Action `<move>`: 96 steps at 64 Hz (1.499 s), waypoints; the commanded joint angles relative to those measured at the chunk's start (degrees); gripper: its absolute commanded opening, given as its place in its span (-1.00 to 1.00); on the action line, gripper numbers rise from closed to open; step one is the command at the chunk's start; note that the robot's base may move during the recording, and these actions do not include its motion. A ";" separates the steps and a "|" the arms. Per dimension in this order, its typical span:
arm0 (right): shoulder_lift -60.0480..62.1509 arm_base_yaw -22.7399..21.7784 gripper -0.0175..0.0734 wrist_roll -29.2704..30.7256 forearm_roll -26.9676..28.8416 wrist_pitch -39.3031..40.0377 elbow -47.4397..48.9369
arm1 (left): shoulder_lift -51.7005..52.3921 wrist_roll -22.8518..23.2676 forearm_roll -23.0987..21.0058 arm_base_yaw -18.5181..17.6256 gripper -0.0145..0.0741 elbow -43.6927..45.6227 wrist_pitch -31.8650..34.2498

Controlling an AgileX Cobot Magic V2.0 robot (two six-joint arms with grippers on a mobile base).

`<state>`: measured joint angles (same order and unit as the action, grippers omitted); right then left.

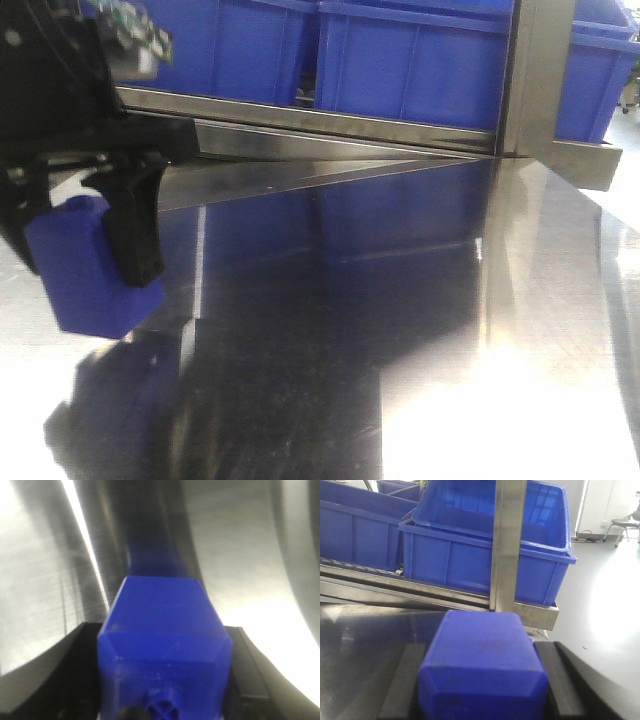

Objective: Pick and sort blue part to right shelf
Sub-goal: 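Lift the blue bottle with the left gripper off the table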

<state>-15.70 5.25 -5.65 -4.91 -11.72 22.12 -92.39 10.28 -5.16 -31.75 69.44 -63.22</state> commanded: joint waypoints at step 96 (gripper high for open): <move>-0.45 -0.29 0.27 0.49 -0.62 5.16 1.67 | 70.73 -19.51 -3.96 29.87 0.24 -47.38 48.41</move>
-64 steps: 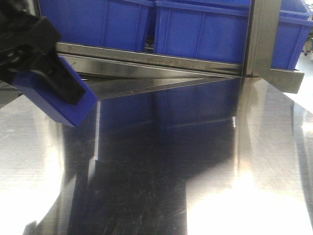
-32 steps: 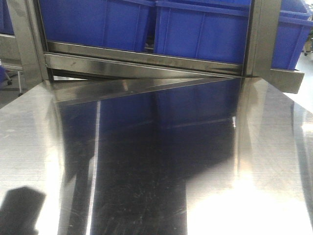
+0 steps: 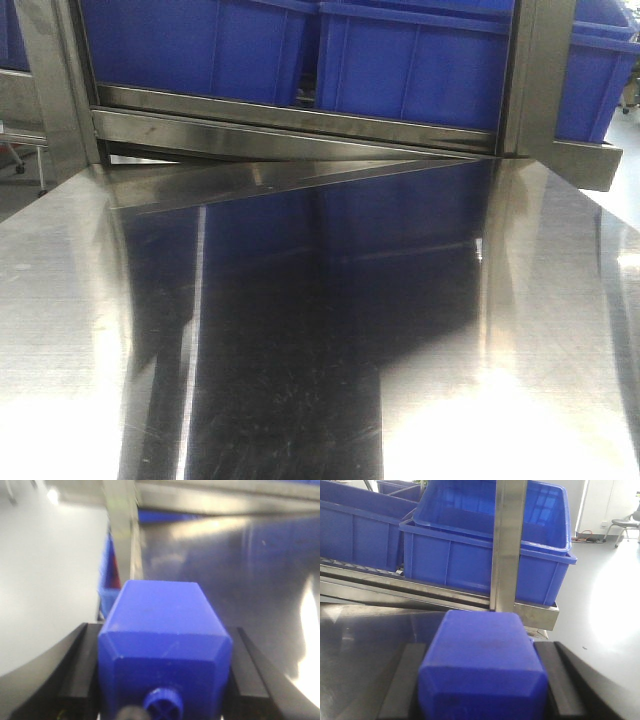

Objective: Pick and sort blue part to right shelf
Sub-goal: 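Lift the blue bottle with the left gripper off the table, then drive the base away from the table, holding both bottles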

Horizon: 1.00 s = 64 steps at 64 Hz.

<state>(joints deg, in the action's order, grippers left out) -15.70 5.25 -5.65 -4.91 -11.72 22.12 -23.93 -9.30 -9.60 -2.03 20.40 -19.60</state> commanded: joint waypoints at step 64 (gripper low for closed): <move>-0.45 -0.29 0.27 0.49 -0.62 5.16 1.67 | 7.99 0.07 0.48 0.15 0.24 1.65 4.79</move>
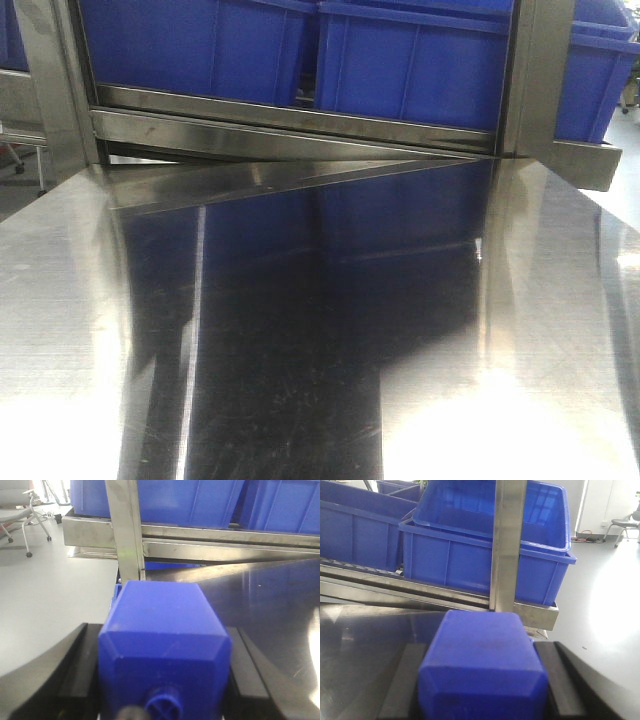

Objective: Pick and sort blue part to right shelf
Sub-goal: 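Drive the base away from the table, holding both bottles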

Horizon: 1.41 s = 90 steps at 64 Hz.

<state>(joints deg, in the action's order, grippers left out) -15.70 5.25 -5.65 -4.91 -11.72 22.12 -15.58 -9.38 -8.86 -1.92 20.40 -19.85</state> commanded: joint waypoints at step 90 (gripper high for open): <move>-0.45 -0.29 0.27 0.49 -0.62 5.16 1.67 | -0.35 0.16 -0.27 0.04 0.24 1.65 5.04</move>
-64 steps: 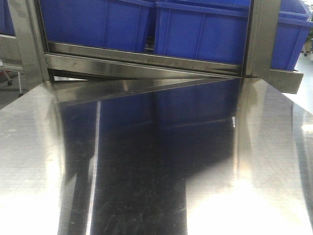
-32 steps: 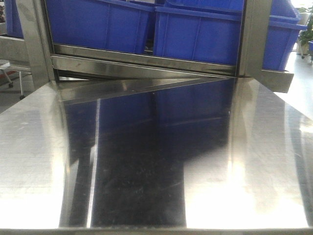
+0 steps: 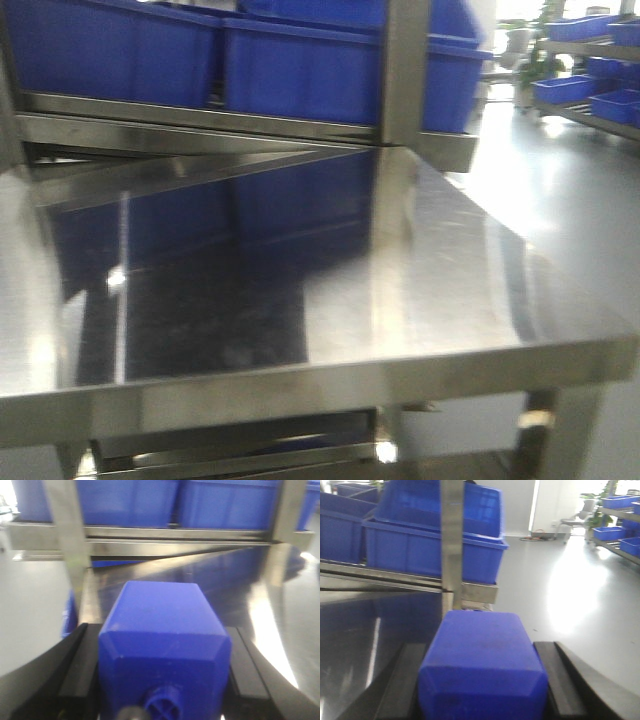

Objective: Pick and sort blue part to right shelf
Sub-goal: 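Drive the base away from the table, holding both bottles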

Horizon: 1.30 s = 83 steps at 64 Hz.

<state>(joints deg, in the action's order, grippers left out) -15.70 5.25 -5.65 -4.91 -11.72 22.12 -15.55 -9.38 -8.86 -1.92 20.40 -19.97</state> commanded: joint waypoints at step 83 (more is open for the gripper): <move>-0.45 -0.29 0.27 0.49 -0.62 5.16 1.67 | -0.38 0.16 -0.27 0.04 0.24 1.65 5.16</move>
<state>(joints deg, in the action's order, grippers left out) -15.70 5.25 -5.65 -4.91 -11.72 22.12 -15.55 -9.38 -8.86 -1.92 20.40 -19.97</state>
